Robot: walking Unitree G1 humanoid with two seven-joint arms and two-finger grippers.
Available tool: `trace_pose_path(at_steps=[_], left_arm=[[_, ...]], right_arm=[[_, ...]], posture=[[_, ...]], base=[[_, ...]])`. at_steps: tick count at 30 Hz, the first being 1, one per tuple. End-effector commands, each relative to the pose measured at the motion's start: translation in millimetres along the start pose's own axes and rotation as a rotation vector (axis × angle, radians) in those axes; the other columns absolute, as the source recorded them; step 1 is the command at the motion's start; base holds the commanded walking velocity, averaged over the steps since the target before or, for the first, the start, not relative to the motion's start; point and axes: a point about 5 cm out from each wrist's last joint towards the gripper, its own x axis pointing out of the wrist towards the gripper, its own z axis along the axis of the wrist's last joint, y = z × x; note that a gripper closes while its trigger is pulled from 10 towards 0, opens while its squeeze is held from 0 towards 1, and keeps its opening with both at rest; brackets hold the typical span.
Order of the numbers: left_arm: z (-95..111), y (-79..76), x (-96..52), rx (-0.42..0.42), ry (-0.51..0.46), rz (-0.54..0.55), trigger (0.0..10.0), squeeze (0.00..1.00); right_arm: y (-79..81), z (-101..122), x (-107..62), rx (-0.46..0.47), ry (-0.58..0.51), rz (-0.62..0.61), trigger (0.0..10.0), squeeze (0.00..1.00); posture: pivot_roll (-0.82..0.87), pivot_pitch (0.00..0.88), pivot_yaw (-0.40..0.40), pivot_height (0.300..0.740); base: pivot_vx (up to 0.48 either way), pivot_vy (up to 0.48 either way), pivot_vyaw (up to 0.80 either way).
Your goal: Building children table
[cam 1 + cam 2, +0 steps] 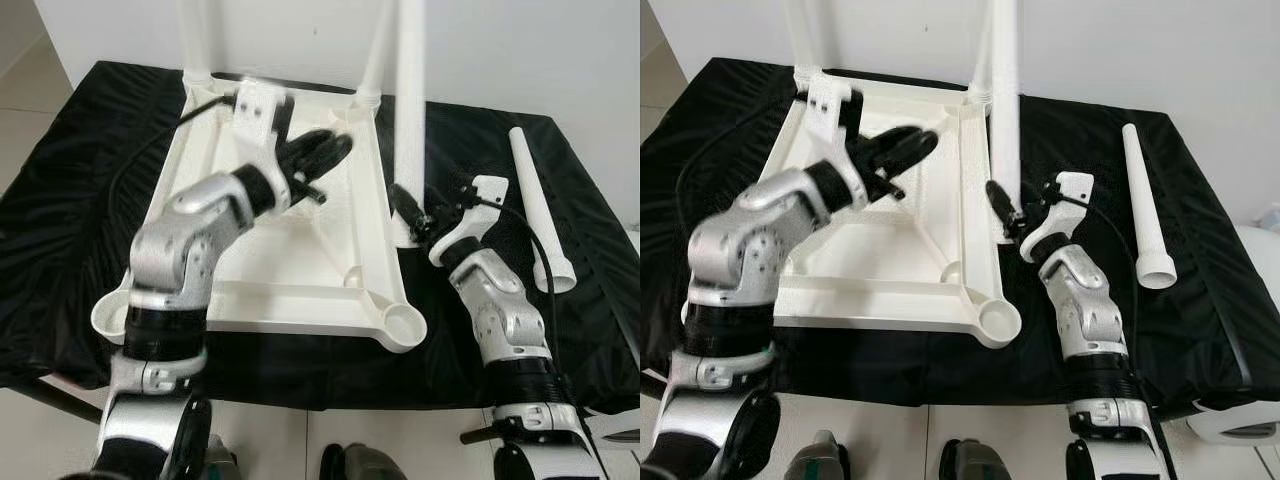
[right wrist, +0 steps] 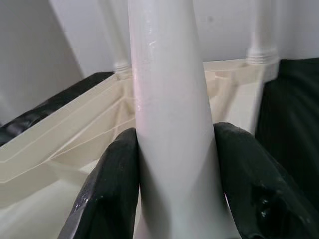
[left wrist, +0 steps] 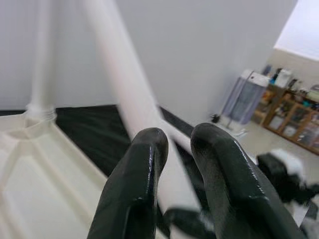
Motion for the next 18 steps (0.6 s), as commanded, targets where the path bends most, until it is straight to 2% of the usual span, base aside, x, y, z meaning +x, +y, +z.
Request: trace_pose_path(at_steps=[1,3,7,11,18], left_arm=[[-1,-3.9,5.2,-0.038,0.011,-0.093,10.0,0.0],[1,-3.5,7.0,-0.042,0.01,-0.096,10.0,0.0],[21,2.7,16.9,-0.103,-0.041,-0.111,10.0,0.0],[25,5.3,18.5,-0.11,-0.046,-0.106,10.0,0.0],[31,20.3,23.1,-0.086,-0.035,-0.049,10.0,0.0]], right_arm=[[4.3,1,-3.6,-0.041,-0.01,0.085,10.0,0.0],[6.0,1,-4.5,-0.045,-0.009,0.112,10.0,0.0],[13.6,-1,-7.9,-0.074,-0.011,0.213,10.0,0.0],[15.5,-3,-9.3,-0.078,-0.001,0.242,10.0,0.0],[21.4,-8,-15.4,-0.101,-0.001,0.3,10.0,0.0]], posture=[[0.05,0.056,-0.084,0.74],[0.05,0.056,-0.084,0.74],[0.05,0.056,-0.078,0.74],[0.05,0.055,-0.077,0.74],[0.04,0.048,-0.066,0.74]], base=[[0.0,0.0,0.0],[0.0,0.0,0.0],[0.0,0.0,0.0],[0.0,0.0,0.0],[0.0,0.0,0.0]])
